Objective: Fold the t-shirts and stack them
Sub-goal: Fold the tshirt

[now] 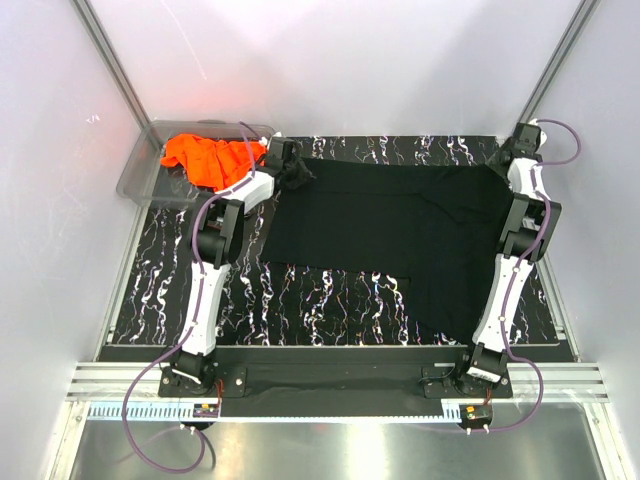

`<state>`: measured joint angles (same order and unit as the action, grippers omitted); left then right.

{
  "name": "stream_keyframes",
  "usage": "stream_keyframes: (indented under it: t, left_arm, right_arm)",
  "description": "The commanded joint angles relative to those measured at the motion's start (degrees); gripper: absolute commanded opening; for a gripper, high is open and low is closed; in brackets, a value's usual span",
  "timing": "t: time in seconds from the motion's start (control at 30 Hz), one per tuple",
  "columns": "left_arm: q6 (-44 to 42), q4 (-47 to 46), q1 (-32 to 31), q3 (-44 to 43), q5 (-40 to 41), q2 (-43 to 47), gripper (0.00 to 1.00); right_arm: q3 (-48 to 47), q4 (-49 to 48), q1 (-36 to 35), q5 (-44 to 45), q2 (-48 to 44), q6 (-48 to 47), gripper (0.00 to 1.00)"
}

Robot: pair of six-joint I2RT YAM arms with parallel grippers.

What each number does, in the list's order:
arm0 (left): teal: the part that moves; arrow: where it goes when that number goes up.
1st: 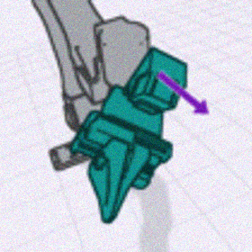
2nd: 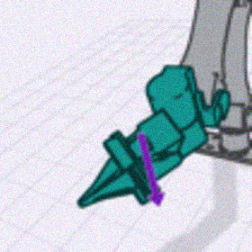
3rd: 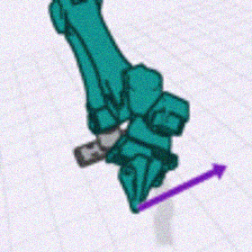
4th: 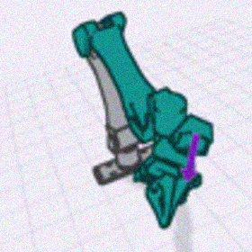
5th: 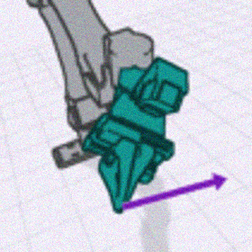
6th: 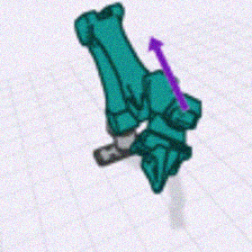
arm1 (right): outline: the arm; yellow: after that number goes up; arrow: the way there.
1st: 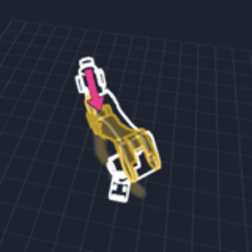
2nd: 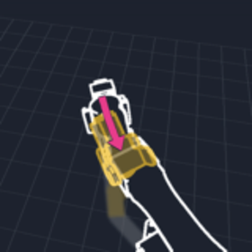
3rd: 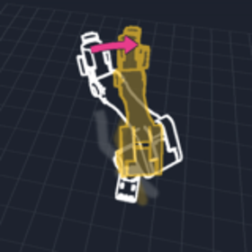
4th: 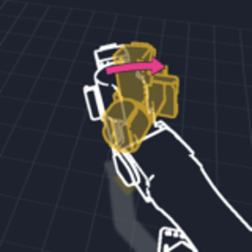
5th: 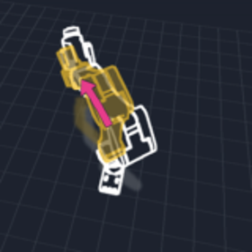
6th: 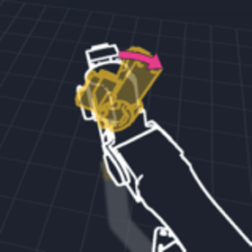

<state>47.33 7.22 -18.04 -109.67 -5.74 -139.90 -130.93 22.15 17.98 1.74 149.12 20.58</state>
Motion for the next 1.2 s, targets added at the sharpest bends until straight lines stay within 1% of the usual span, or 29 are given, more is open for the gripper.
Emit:
stream_keyframes:
  t: [0.0, 0.03, 0.07, 0.1, 0.13, 0.23, 0.27, 0.47, 0.53, 0.6, 0.63, 0.7, 0.73, 0.8, 0.83, 0.93, 1.07, 1.17]
  left_arm:
    - [2.3, -1.4, 0.1, 0.1, 0.3, -0.6, 0.28]
    - [2.8, -1.5, 0.3, 0.1, 0.4, -0.9, 0.27]
    - [3.5, -1.4, 0.5, 0.2, 0.3, -1.0, 0.27]
    - [3.9, -1.1, 0.6, 0.2, 0.5, -1.2, 0.27]
    - [4.9, -1.2, 0.6, 0.5, 0.4, -1.3, 0.27]
    - [5.6, -1.2, 0.8, 0.4, 0.3, -1.9, 0.27]
    - [5.7, -1.1, 0.8, 0.4, 0.4, -2.0, 0.26]
    - [5.4, -1.0, 0.7, 0.2, 0.4, -2.7, 0.26]
    - [5.1, -0.8, 0.7, -0.4, 0.3, -2.8, 0.26]
    - [4.7, -0.6, 0.8, -0.8, -0.2, -2.8, 0.26]
    - [3.8, -0.5, 0.7, -1.1, -0.8, -2.8, 0.26]
    - [2.9, -0.6, 0.7, -1.8, -1.9, -2.6, 0.26]
    - [1.8, -0.6, 0.7, -2.0, -2.7, -2.2, 0.26]
    - [1.2, -0.6, 0.6, -2.1, -3.1, -1.7, 0.26]
    - [1.2, -0.6, 0.5, -2.1, -3.0, -1.2, 0.26]
    - [2.1, -0.6, 0.5, -2.1, -2.8, -1.2, 0.27]
    - [3.4, -1.0, 0.6, -2.4, -3.3, -2.0, 0.26]
    - [3.8, -1.1, 0.4, -2.3, -3.8, -2.2, 0.25]
  right_arm:
    - [-3.3, -1.7, 0.4, -1.6, 0.8, 2.1, 0.36]
    - [-3.4, -1.7, 0.6, -1.6, 1.0, 2.4, 0.29]
    - [-4.1, -1.8, 0.7, -1.6, 1.3, 3.1, 0.15]
    - [-4.4, -1.8, 0.8, -1.6, 1.5, 3.3, 0.05]
    - [-4.4, -1.8, 1.1, -1.5, 1.4, 3.7, 0.01]
    - [-3.3, -1.7, 1.4, 3.4, -0.1, 3.3, 0.00]
    - [-2.8, -1.8, 1.4, 6.9, -0.7, 3.1, 0.00]
    - [-0.9, -1.8, 1.4, 14.8, -3.3, 1.4, 0.00]
    - [-1.2, -1.8, 1.4, 15.8, -3.1, 0.6, 0.00]
    - [-2.1, -1.8, 1.4, 13.3, -2.8, -0.3, 0.00]
    - [-2.9, -1.9, 1.4, 10.5, -2.6, -0.6, 0.02]
    - [-3.3, -1.9, 1.4, 8.8, -2.8, -0.2, 0.14]
    - [-3.6, -2.0, 1.4, 6.8, -3.0, 0.2, 0.22]
    - [-3.7, -1.9, 1.3, 5.2, -3.5, 0.8, 0.27]
    - [-3.5, -1.9, 1.3, 4.5, -3.9, 1.6, 0.32]
    - [-3.3, -1.9, 1.2, 2.8, -4.9, 3.1, 0.35]
    - [-4.0, -1.8, 1.2, 0.0, -4.9, 5.3, 0.45]
    - [-4.1, -1.8, 1.0, -0.3, -4.7, 5.8, 0.47]
